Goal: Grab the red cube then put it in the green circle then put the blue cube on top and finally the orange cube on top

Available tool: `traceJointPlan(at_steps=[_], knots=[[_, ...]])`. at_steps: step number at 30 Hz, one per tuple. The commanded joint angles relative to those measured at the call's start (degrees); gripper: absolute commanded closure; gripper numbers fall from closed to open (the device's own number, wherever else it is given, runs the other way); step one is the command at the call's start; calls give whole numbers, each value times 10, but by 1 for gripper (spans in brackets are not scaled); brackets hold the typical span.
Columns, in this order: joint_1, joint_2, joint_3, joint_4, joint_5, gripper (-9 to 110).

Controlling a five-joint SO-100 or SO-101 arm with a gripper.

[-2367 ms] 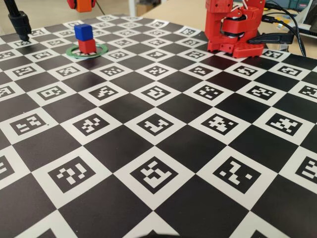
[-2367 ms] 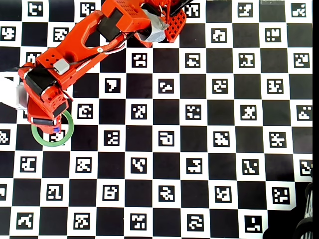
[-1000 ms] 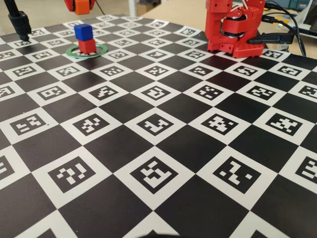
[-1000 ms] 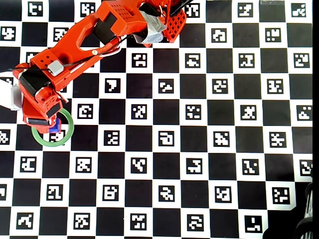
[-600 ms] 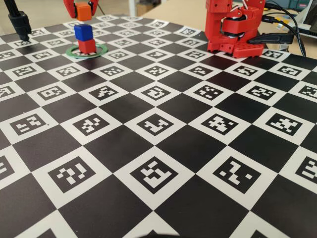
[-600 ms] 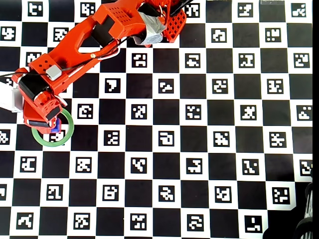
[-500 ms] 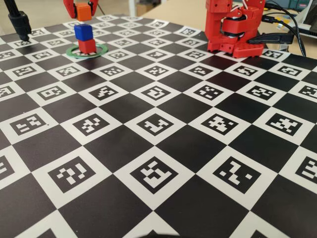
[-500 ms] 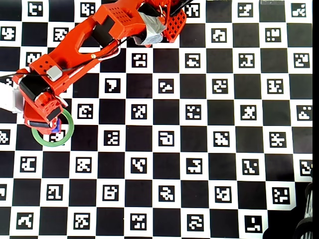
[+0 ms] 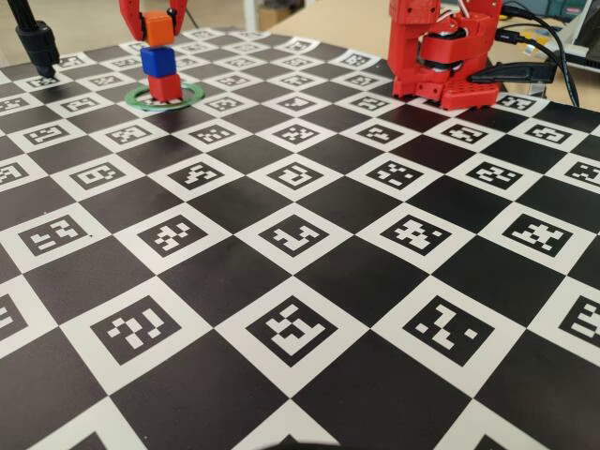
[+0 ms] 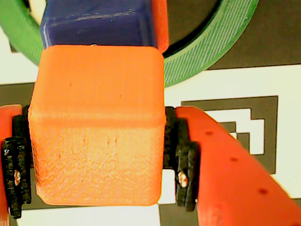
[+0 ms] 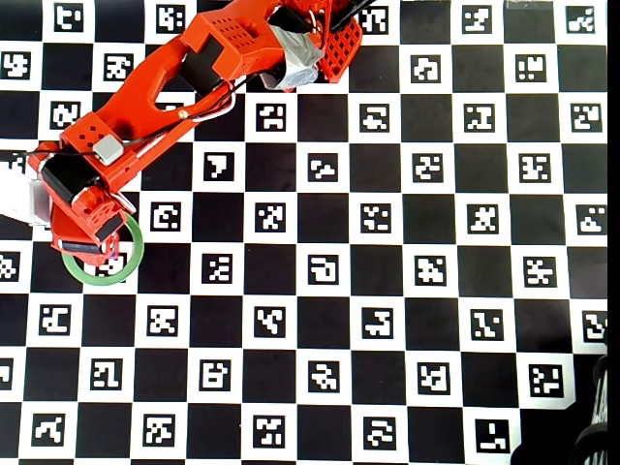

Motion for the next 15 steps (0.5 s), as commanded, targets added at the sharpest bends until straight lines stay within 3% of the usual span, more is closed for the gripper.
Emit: traceJointPlan(at_steps=[1, 15], knots=[[-3, 25, -53, 55, 3, 107], [-4, 22, -60, 55, -8, 107]])
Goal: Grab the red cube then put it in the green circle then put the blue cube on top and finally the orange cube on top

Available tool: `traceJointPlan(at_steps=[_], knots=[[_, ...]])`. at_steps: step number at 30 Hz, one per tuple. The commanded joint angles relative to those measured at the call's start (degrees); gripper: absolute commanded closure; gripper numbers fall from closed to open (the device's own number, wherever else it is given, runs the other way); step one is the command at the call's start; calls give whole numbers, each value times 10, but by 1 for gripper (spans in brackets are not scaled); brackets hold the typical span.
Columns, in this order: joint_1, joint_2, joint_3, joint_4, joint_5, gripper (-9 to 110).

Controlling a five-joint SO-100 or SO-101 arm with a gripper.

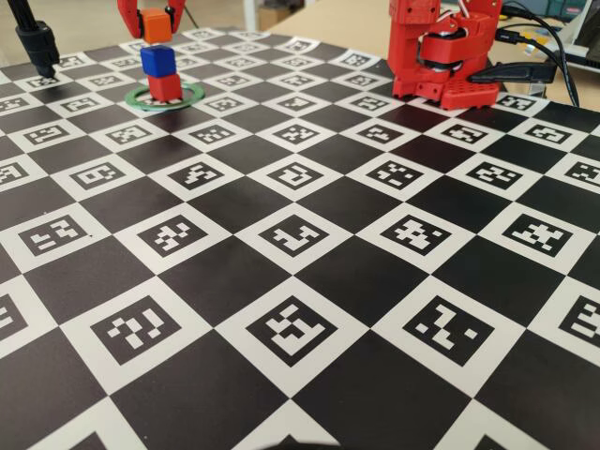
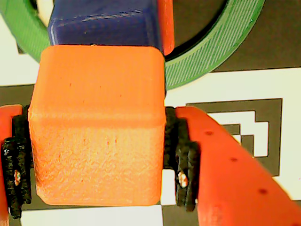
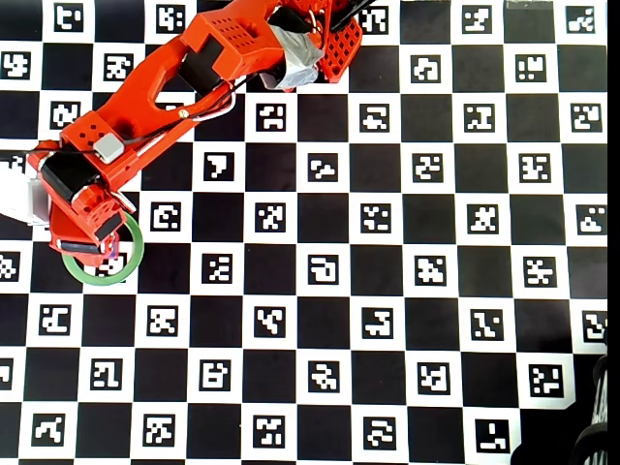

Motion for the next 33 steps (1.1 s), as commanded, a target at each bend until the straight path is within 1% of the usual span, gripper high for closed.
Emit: traceJointPlan(at_steps=[1, 33], knots=[[-4, 22, -56, 55, -10, 107], [-1, 22, -52, 56, -74, 107]])
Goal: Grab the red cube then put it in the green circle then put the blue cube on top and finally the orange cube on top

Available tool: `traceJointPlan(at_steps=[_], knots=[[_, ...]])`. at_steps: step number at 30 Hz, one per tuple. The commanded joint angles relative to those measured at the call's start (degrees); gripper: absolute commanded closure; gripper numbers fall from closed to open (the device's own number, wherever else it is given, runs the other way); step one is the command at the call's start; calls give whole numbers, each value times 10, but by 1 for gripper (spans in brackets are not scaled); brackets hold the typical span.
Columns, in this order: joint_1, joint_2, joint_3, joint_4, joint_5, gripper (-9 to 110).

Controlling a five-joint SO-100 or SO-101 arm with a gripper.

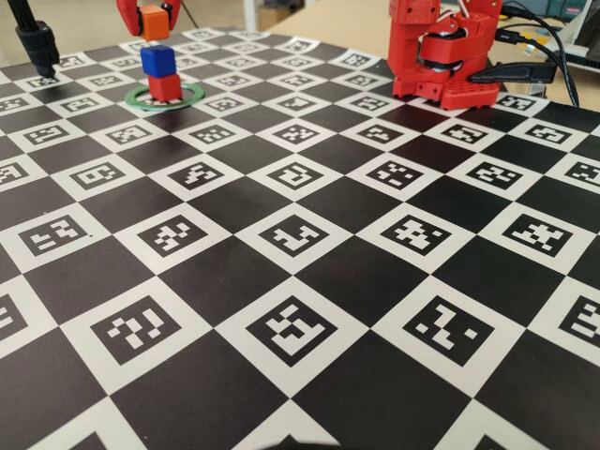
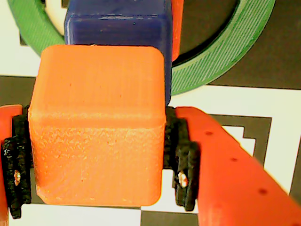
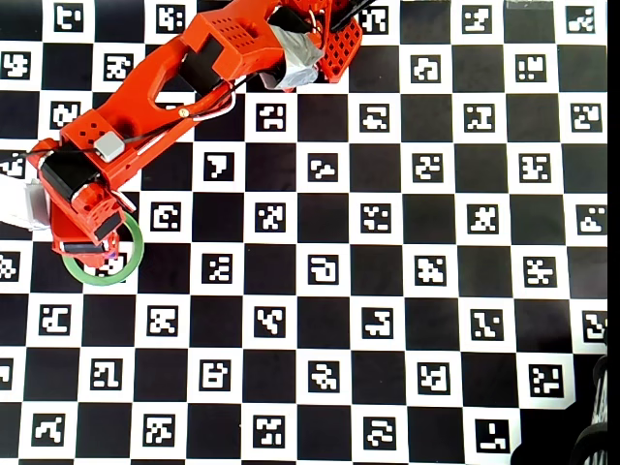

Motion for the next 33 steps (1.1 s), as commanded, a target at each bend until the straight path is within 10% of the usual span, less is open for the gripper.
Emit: traceJointPlan(at_steps=[1, 33], knots=[[-1, 22, -40, 56, -5, 107], [4, 8, -23, 54, -10, 107]])
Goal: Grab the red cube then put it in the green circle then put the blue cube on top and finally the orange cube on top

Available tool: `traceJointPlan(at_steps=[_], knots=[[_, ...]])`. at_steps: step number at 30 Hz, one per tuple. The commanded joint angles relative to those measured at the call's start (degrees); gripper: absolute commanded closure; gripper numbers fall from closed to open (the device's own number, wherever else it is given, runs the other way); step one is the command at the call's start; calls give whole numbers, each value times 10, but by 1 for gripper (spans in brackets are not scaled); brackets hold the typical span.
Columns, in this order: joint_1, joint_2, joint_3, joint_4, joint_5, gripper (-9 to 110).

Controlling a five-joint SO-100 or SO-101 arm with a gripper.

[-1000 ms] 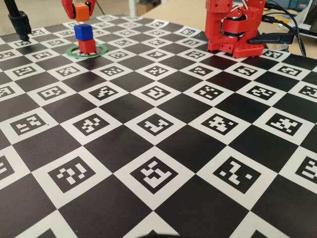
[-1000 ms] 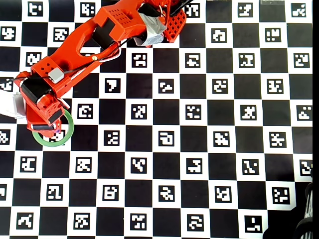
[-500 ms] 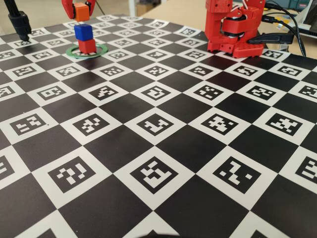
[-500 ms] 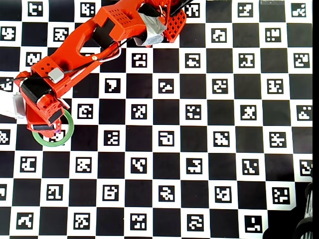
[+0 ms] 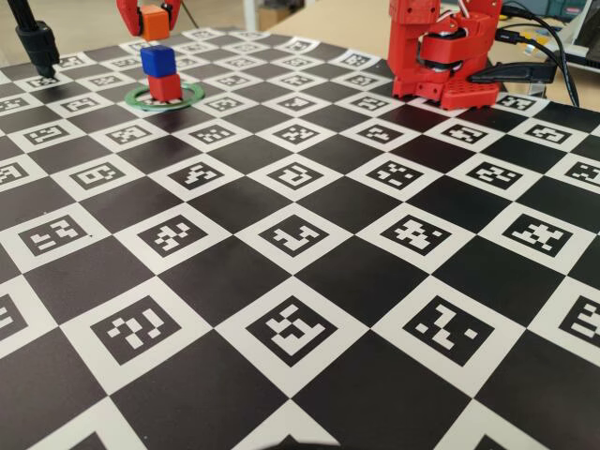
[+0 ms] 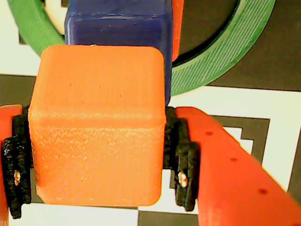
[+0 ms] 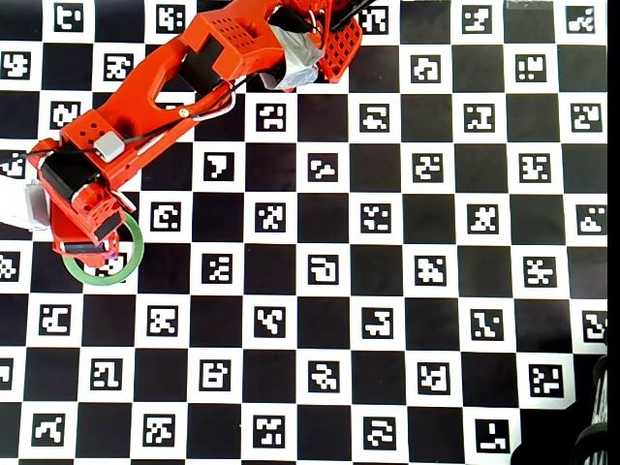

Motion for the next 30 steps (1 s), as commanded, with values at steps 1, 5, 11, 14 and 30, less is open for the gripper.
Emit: traceJointPlan(at_steps=[1, 5, 11, 14, 30], knots=[[4, 10, -22, 53, -4, 107], [5, 8, -19, 52, -4, 107], [5, 8, -17, 48, -3, 107], [5, 8, -17, 47, -3, 107], [10, 10, -16, 42, 4, 103]])
